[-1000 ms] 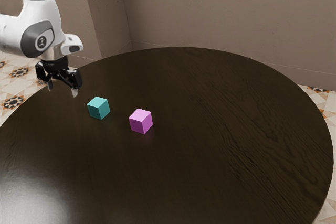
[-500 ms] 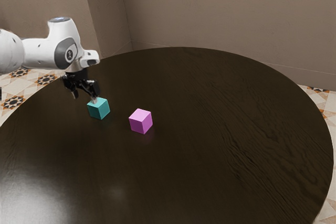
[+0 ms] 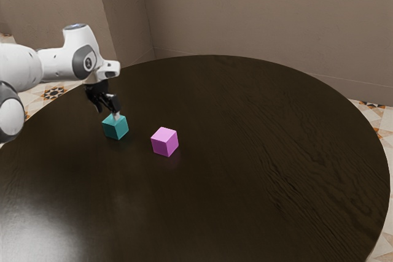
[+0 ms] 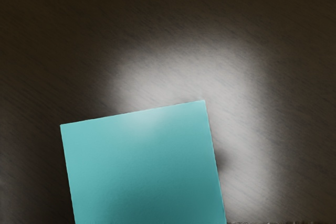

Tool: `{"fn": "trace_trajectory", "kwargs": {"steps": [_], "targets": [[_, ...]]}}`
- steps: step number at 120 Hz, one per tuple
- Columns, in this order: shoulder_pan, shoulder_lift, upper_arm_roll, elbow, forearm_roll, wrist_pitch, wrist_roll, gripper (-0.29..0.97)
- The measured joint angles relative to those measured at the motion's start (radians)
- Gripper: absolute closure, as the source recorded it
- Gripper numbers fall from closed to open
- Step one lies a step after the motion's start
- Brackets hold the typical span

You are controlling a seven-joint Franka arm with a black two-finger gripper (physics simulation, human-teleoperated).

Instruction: Pick up the blue block with one arm, and put the blue block on the pink block with one arm

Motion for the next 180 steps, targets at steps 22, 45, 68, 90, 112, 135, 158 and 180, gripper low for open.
{"fn": "trace_trajectory", "kwargs": {"steps": [22,45,68,90,112,135,158,180], "targets": [[0.025,0.080,-0.019,0.106,0.001,-0.052,0.083,0.00],[0.037,0.153,-0.025,0.219,-0.004,-0.105,0.147,0.00],[0.039,0.189,-0.030,0.271,-0.010,-0.145,0.191,0.00],[0.040,0.193,-0.032,0.281,-0.026,-0.170,0.181,0.00],[0.040,0.210,-0.032,0.303,-0.035,-0.179,0.144,0.00],[0.040,0.251,-0.031,0.346,-0.036,-0.184,0.105,0.00],[0.039,0.267,-0.031,0.365,-0.035,-0.186,0.076,0.00],[0.038,0.278,-0.033,0.379,-0.035,-0.188,0.055,0.00]]}}
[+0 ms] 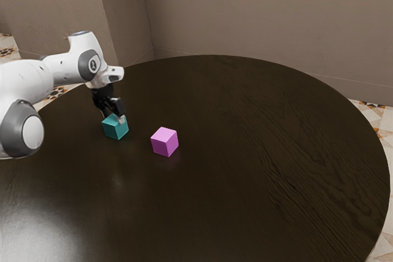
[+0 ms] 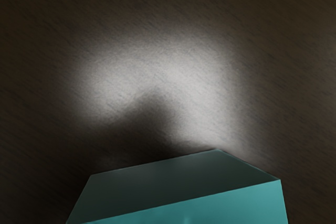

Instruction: Pick up the blue block with one arm, and put the blue block on the pink block with one arm

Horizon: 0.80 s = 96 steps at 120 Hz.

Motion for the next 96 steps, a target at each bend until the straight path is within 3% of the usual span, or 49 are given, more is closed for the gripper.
{"fn": "trace_trajectory", "kwargs": {"steps": [96], "targets": [[0.002,0.028,-0.013,0.007,0.009,-0.030,-0.020,0.00]]}}
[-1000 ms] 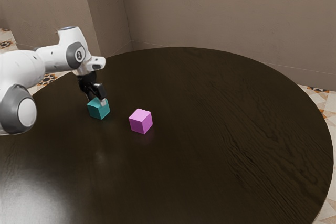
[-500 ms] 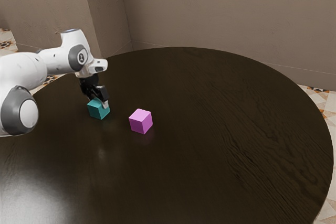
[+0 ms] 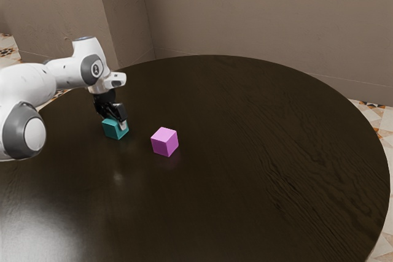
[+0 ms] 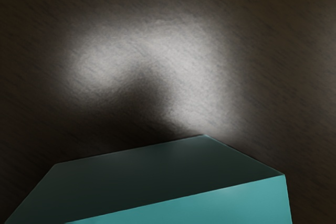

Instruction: Pick up the blue block with one arm, and put the blue block on the pink block with one arm

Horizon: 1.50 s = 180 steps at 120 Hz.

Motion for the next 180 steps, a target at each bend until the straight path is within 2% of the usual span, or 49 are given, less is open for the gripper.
{"fn": "trace_trajectory", "kwargs": {"steps": [28,80,102,113,144,180], "targets": [[0.000,0.011,0.000,0.017,0.000,-0.003,-0.002,0.00],[0.000,0.014,-0.001,0.030,0.003,-0.005,-0.007,0.28],[0.000,0.021,-0.001,0.032,0.004,-0.004,-0.010,0.28],[-0.001,0.020,-0.001,0.033,0.003,-0.004,-0.011,0.23],[-0.001,0.006,0.000,0.034,0.003,-0.017,-0.011,0.27],[-0.010,-0.085,-0.018,0.017,0.005,-0.072,-0.032,0.28]]}}
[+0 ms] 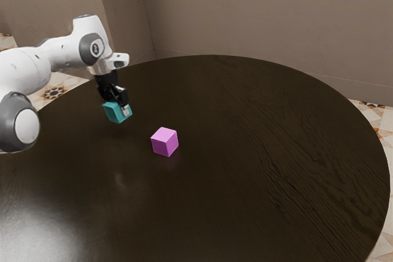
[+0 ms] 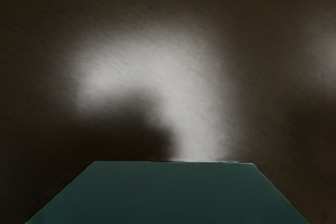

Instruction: Pick up the blue block with one arm, and put the blue block on the pink block with one arm

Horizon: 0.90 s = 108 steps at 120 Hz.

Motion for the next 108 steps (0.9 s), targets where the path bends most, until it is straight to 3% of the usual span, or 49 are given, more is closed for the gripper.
{"fn": "trace_trajectory", "kwargs": {"steps": [22,108], "targets": [[-0.026,-0.073,-0.055,-0.077,0.042,-0.033,-0.044,0.28],[-0.167,-0.076,-0.057,-0.099,0.036,-0.048,-0.284,0.28]]}}
